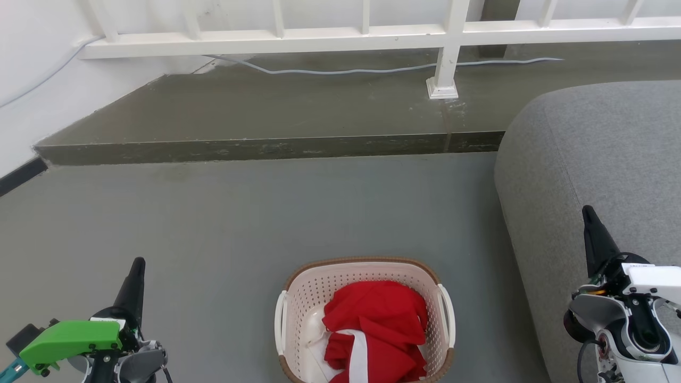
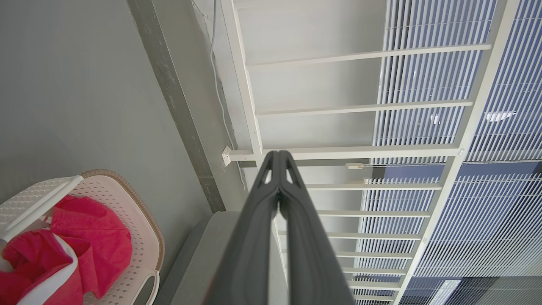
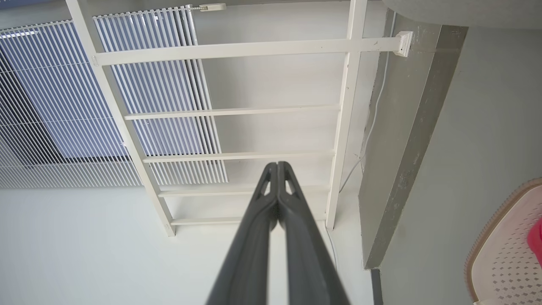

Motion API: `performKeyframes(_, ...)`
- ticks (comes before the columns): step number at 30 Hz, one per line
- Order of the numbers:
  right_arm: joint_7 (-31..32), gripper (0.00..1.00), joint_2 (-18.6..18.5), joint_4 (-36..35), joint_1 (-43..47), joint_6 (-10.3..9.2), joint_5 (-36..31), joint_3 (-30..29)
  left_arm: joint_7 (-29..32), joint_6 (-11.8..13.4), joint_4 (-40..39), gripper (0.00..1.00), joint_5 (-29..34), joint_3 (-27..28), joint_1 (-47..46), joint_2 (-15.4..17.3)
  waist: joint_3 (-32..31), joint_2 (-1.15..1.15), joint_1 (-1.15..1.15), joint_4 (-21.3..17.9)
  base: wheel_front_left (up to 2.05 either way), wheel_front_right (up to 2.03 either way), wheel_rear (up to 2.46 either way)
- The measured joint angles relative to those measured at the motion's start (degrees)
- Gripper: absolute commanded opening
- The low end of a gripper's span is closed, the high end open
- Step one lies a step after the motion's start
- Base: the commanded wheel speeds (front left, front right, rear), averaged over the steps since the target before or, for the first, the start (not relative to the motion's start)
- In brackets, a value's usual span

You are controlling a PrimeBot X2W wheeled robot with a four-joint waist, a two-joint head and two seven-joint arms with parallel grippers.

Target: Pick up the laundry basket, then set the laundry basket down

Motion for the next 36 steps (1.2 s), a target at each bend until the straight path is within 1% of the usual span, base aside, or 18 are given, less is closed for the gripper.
performKeyframes(36, 0.1, 0.00, 0.0, -0.1, 0.0, 0.00, 0.0, 0.0, 0.0, 0.0, 0.0, 0.00, 0.0, 0.1, 0.0, 0.0, 0.0, 0.00, 0.00, 0.0, 0.00, 0.00, 0.00)
